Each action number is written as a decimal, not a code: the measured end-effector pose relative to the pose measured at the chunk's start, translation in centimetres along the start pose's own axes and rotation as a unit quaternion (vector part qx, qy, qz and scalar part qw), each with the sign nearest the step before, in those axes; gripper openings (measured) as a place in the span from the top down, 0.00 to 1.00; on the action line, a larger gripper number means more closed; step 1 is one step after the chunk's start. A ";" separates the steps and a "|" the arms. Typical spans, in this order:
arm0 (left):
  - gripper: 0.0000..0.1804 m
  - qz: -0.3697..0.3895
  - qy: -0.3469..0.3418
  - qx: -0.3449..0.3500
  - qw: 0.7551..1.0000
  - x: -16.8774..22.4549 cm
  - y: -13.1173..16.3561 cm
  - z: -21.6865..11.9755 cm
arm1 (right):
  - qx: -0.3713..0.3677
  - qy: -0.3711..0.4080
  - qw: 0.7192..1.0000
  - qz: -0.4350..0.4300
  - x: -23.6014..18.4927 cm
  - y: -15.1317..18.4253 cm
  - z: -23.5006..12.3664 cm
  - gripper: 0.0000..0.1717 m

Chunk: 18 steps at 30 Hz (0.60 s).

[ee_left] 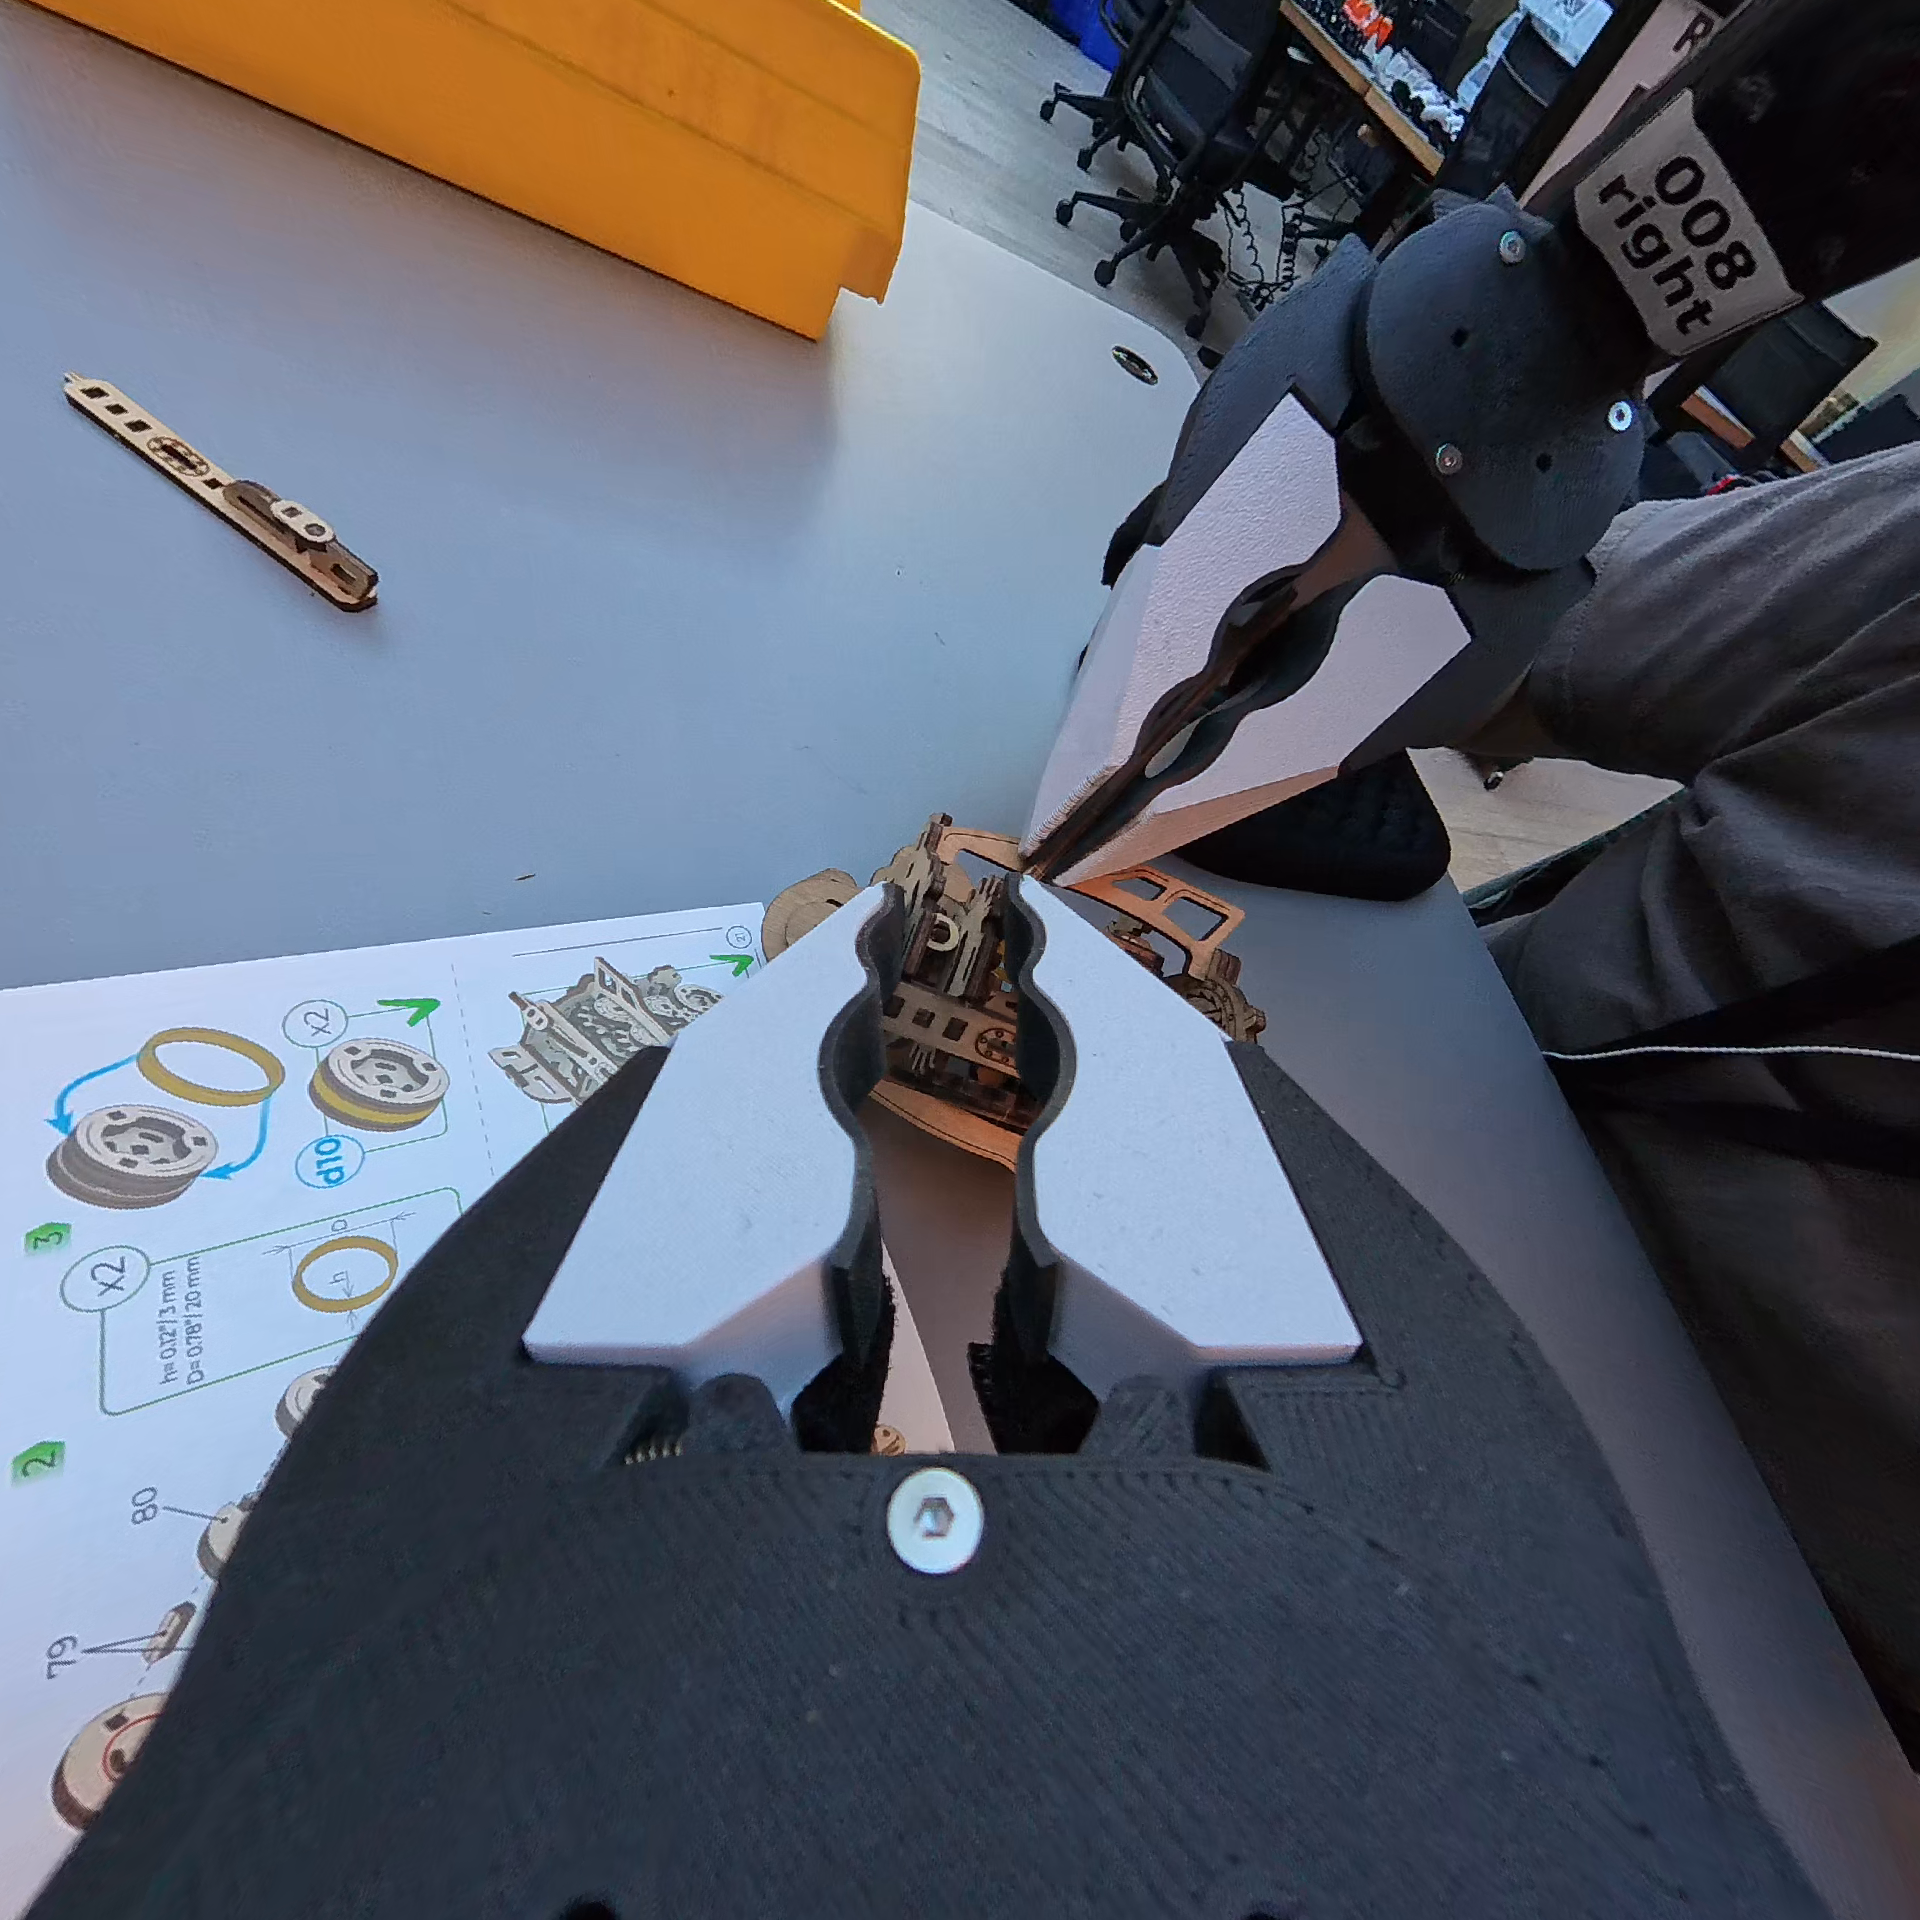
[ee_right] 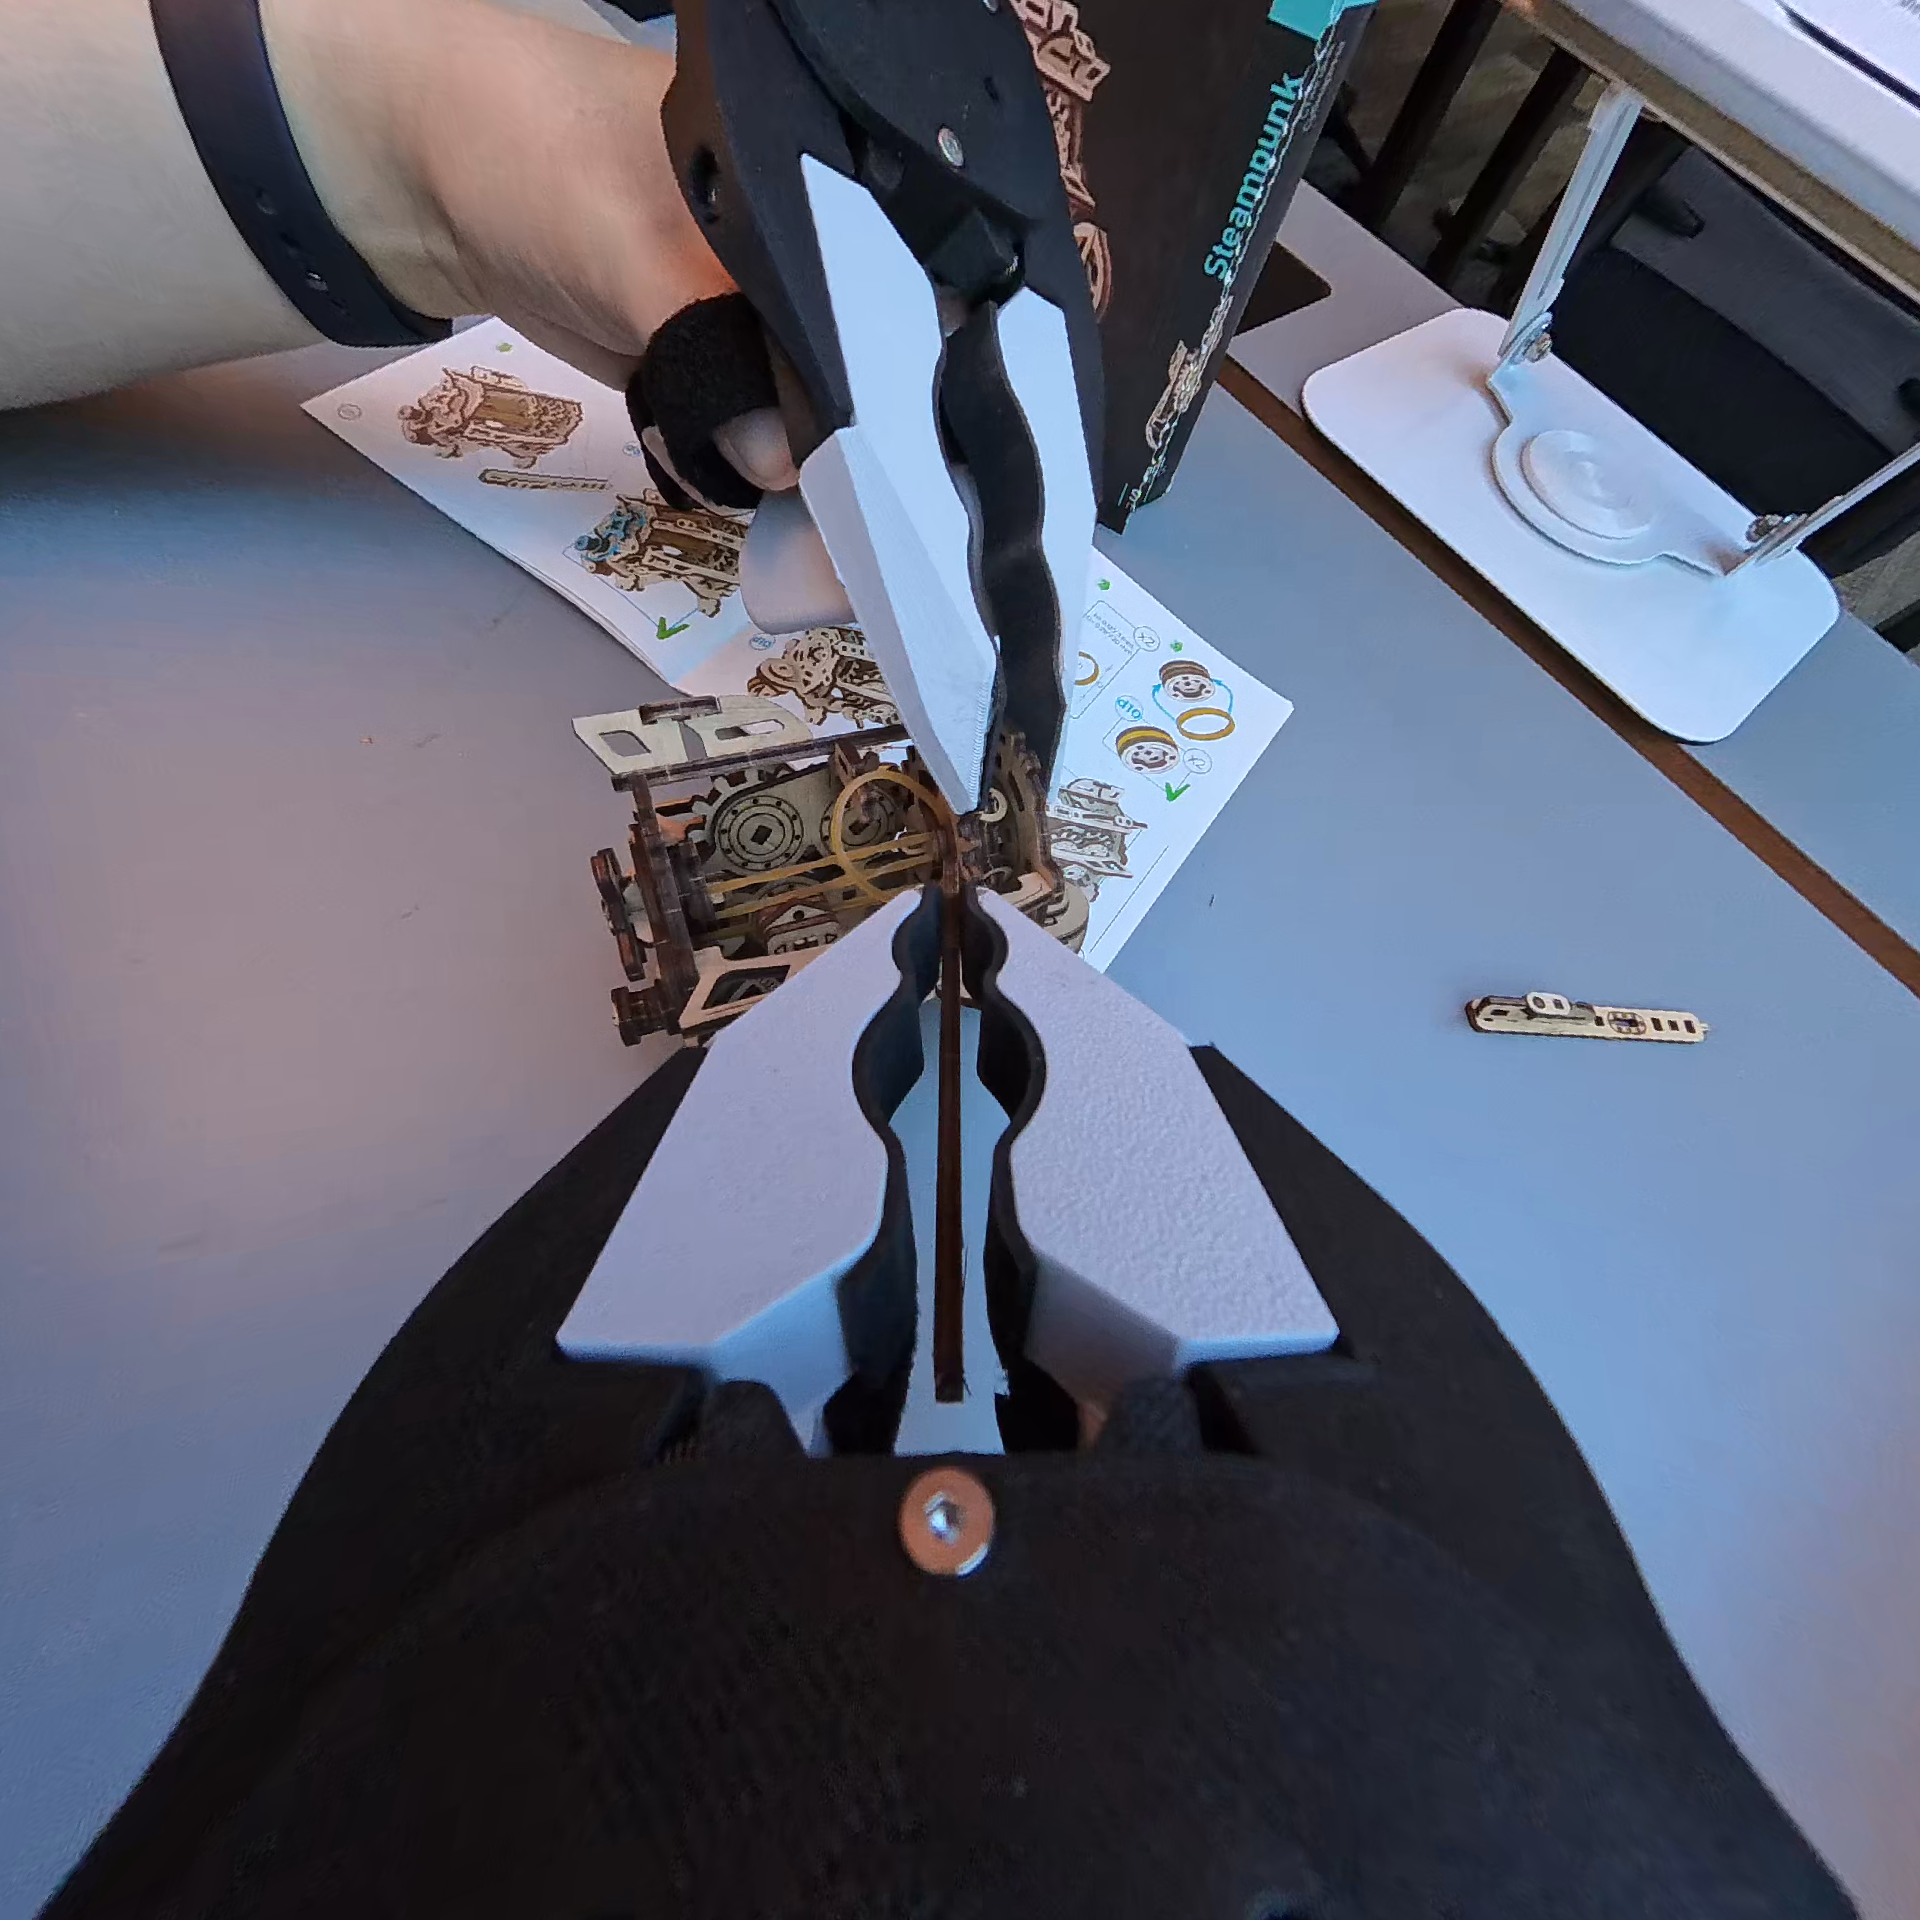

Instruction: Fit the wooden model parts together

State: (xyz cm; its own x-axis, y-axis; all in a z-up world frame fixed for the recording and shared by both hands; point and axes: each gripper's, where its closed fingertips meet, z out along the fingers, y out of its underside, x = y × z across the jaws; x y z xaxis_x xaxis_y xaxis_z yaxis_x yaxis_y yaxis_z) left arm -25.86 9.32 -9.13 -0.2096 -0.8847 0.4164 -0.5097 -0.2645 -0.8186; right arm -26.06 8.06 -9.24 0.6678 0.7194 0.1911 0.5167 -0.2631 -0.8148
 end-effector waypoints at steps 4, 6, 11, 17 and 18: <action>0.91 0.001 0.001 0.000 1.000 0.0 0.0 0.0 | -0.004 0.010 1.000 -0.015 0.0 0.1 -0.1 1.00; 0.91 0.000 0.002 0.000 1.000 0.0 0.0 0.1 | -0.008 0.013 1.000 -0.022 -0.1 0.1 -0.1 1.00; 0.91 0.002 0.001 0.000 1.000 0.0 0.0 0.1 | -0.016 0.016 0.999 -0.027 -0.1 0.1 -0.2 1.00; 0.91 0.002 0.000 -0.001 1.000 0.0 0.0 0.1 | -0.019 0.019 0.999 -0.037 -0.2 0.1 0.0 1.00; 0.91 0.002 0.000 -0.001 1.000 0.0 0.0 0.0 | -0.020 0.021 0.999 -0.039 -0.2 0.1 0.0 1.00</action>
State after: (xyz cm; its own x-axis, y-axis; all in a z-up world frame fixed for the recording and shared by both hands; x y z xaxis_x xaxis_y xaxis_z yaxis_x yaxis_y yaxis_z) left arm -25.82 9.30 -9.15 -0.2118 -0.8861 0.4124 -0.5101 -0.2597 -0.8200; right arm -26.10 7.89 -9.37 0.6456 0.7118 0.2766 0.5890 -0.2336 -0.7737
